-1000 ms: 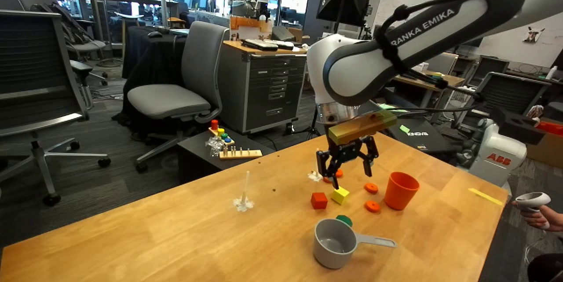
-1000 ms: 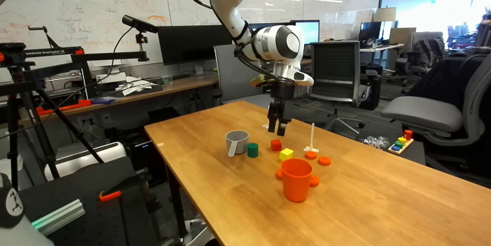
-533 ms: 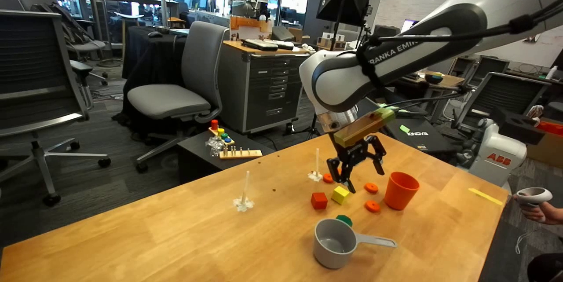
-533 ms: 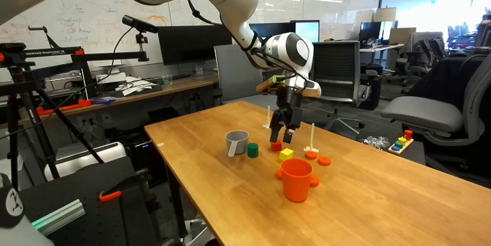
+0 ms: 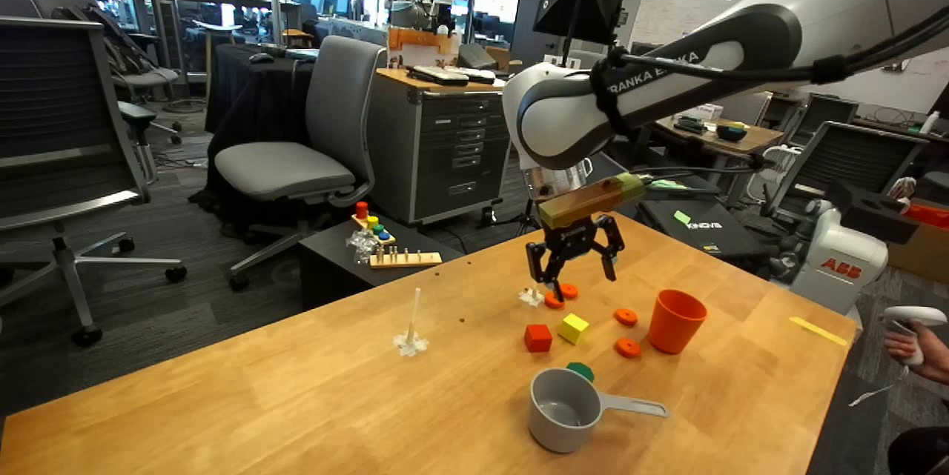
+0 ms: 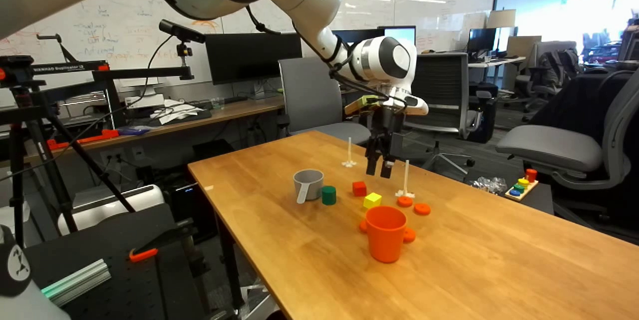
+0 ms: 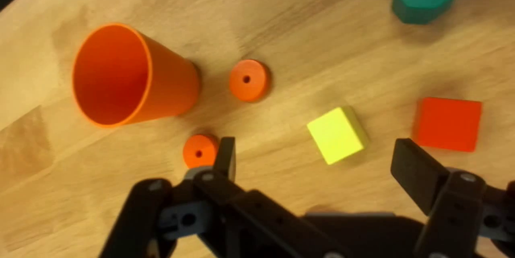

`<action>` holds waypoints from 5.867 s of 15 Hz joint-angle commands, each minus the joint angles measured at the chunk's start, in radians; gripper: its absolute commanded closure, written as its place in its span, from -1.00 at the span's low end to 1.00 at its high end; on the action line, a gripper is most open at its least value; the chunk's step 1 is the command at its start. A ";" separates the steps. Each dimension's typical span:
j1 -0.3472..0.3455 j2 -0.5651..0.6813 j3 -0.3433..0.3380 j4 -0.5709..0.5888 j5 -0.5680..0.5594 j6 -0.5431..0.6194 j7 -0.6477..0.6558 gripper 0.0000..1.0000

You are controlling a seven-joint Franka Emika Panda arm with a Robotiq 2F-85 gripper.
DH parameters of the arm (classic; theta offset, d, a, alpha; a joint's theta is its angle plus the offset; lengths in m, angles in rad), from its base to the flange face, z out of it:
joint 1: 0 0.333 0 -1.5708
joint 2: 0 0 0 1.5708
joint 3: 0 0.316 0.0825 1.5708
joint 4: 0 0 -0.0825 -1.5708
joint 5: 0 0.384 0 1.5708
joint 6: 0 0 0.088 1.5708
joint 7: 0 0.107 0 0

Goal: Pick up the orange block and put it in the grey pot, then the yellow block and put it in the grey pot, then the green block and put it in the grey pot.

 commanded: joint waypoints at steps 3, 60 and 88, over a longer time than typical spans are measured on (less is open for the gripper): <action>0.004 -0.005 0.029 0.035 0.107 0.079 0.012 -1.00; 0.114 -0.328 0.146 -0.458 0.191 0.300 0.020 0.74; 0.108 -0.467 0.044 -0.678 -0.036 0.288 -0.002 -1.00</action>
